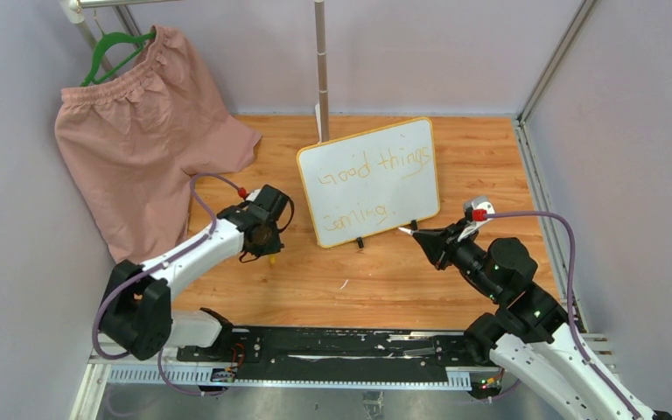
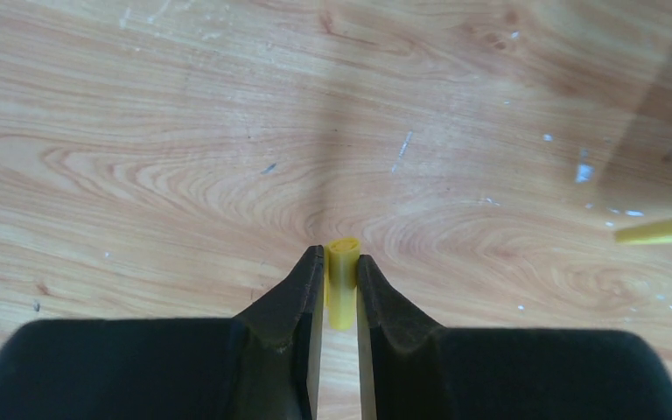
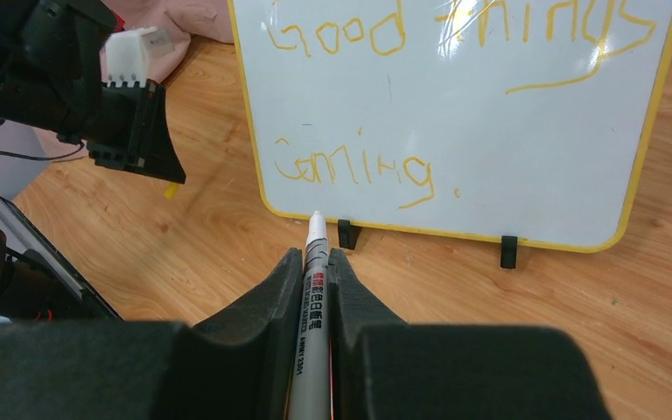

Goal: Write a sentence on the whiteboard
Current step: Close the whiteboard marker at the center of the board.

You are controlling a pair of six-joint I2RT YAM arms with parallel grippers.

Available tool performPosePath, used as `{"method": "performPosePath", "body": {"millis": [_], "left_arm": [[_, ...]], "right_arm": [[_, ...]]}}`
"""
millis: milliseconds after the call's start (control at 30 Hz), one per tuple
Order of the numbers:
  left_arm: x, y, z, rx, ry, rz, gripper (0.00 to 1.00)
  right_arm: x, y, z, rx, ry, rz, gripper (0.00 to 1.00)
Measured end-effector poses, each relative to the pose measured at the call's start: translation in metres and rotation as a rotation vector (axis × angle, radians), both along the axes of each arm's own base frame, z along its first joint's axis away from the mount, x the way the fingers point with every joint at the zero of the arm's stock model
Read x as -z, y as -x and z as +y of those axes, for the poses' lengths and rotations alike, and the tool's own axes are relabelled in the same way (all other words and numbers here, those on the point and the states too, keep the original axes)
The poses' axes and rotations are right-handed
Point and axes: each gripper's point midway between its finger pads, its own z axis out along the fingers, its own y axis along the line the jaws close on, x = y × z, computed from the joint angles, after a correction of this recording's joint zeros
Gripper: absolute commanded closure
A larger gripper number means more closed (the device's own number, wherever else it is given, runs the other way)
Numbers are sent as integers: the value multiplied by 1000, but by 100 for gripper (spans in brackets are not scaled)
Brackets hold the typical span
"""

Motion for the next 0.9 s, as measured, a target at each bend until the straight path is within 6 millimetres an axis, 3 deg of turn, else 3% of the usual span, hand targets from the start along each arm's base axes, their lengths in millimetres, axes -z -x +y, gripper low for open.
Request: {"method": "performPosePath", "body": {"millis": [133,233,333,467,567,700,900], "left_arm": [[-29,-1,0,-3,35,-68,100],[-62,-4,-3,-4,89,-148,100],[-113,-11,-9,-5,181,-284,100],[-196,-21,-22,9,342,-500,100],[-246,-24,-32,27,466,-642,100],[-289,-24,-46,57,618,-766,100],[-345,-26,-68,98,849,-916,100]], "right_arm": [[-1,0,0,0,2,2,100],[-3,-1,2,-6,2,4,100],[-10,-3,8,-24,-6,-4,100],[-26,-11,24,-69,-28,-26,100],[-47,-19,40,-107,-60,-65,100],[-79,-23,66,-167,-105,-151,100],[-130,1,120,-267,-124,-377,100]]}}
